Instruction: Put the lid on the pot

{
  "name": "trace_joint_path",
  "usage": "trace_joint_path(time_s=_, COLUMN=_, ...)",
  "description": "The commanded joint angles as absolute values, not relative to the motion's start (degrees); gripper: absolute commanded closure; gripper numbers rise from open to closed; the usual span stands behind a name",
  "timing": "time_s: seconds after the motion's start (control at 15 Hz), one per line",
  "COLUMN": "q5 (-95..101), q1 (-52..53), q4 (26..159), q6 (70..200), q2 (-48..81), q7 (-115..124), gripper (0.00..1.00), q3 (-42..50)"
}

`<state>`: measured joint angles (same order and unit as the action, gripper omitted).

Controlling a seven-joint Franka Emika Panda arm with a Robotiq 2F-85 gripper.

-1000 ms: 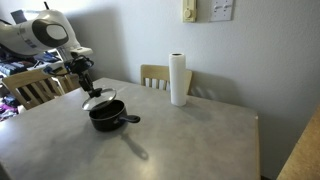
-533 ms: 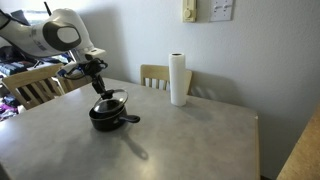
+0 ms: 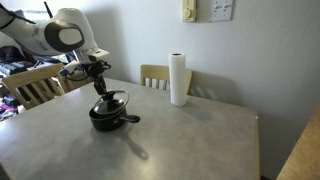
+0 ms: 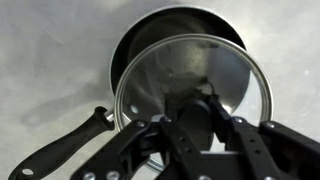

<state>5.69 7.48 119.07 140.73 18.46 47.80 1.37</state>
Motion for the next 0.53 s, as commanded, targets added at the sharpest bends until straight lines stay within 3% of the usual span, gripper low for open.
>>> trace_joint_path(time_s=0.0, q5=4.3, q1=7.7, q4=120.7, q6=139.5, q2=16.5, q7=47.3, gripper=0.87, q3=1.5)
trace_joint_path(time_s=0.47, q5=4.4, q1=8.0, q4=122.7, q6=139.9, q2=15.8, q7=49.3, gripper=0.87, q3=1.5)
